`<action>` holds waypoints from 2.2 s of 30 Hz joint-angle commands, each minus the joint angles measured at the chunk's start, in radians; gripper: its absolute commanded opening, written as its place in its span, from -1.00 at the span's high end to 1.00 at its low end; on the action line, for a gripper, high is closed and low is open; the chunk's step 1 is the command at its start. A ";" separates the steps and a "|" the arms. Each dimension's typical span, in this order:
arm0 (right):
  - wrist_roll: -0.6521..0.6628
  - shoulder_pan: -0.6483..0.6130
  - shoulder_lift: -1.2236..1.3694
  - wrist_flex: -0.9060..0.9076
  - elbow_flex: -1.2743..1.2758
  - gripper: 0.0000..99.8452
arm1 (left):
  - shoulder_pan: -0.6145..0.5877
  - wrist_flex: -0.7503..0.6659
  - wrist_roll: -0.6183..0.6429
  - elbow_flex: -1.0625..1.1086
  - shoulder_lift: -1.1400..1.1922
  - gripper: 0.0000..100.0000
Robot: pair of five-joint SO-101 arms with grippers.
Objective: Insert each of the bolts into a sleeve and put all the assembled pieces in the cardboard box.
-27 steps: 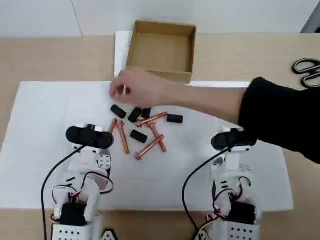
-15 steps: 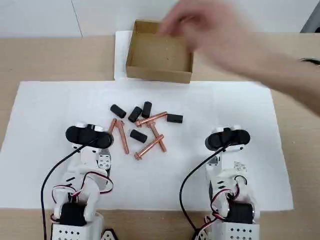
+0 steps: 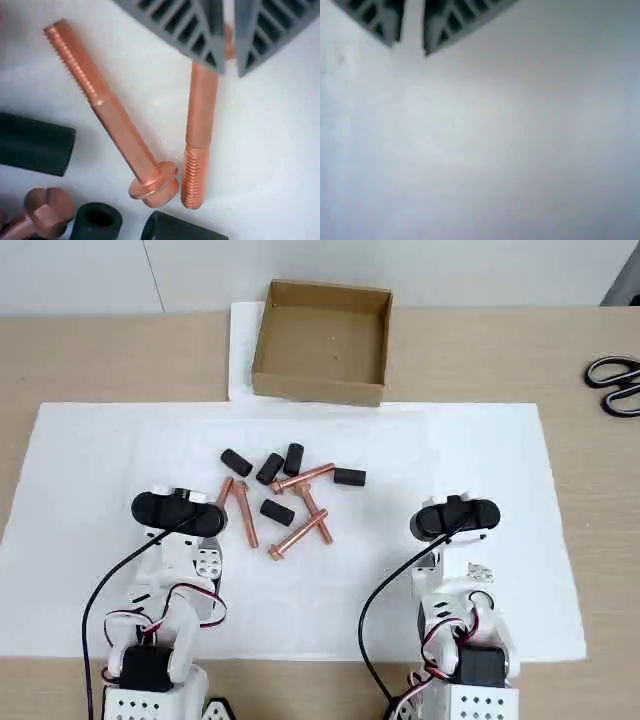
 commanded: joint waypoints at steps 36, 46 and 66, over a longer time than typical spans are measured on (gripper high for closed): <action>0.006 0.002 -0.004 -0.099 -0.012 0.90 | -0.002 -0.064 0.000 0.004 -0.011 0.99; 0.009 0.053 0.007 -0.096 -0.100 0.86 | -0.164 0.184 -0.239 -0.179 -0.002 0.98; 0.321 0.001 1.865 0.648 -1.849 0.60 | -0.037 0.816 -0.212 -1.662 1.642 0.55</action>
